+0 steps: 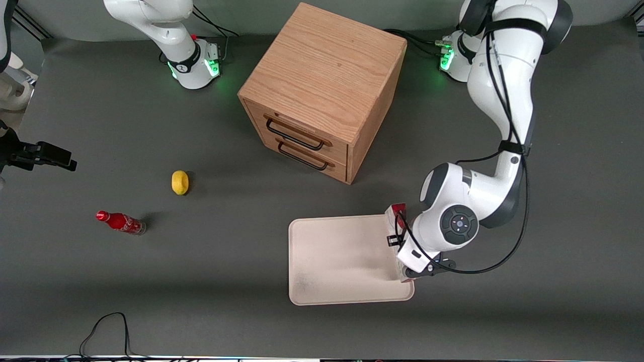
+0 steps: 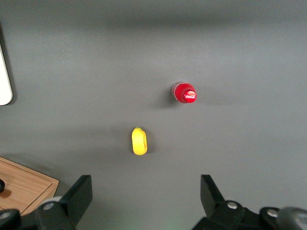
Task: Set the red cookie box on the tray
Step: 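Carry the held cookie box with the left gripper over the cream tray, then lower the cookie box onto the tray and open the left gripper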
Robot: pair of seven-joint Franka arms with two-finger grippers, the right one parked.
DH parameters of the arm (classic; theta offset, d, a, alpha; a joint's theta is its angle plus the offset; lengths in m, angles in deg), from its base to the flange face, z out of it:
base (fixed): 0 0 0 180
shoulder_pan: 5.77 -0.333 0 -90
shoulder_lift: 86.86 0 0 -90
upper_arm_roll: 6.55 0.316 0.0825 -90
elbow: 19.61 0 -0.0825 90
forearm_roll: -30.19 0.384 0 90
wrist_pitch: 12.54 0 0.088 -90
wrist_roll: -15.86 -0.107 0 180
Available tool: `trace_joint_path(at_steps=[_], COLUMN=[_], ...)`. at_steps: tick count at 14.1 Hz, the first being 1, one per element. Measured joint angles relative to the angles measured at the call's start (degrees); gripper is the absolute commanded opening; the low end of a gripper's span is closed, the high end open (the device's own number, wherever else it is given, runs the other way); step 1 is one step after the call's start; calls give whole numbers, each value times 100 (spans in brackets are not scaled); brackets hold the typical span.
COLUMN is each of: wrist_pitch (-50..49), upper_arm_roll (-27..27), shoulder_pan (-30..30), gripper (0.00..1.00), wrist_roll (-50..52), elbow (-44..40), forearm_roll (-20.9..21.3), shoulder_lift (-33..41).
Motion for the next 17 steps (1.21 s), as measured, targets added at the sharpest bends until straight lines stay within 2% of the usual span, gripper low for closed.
trace_joint_path(at_steps=[7, 8, 9, 17], wrist_pitch=[511, 530, 542, 562], upper_arm_roll=[0, 1, 1, 1], shoulder_pan=[-4, -6, -8, -12], gripper=[0, 19, 99, 100], wrist_roll=[-220, -226, -230, -238], elbow=[-14, -14, -14, -41], forearm_roll=[0, 0, 0, 3], shoulder_lift=[-289, -298, -302, -303])
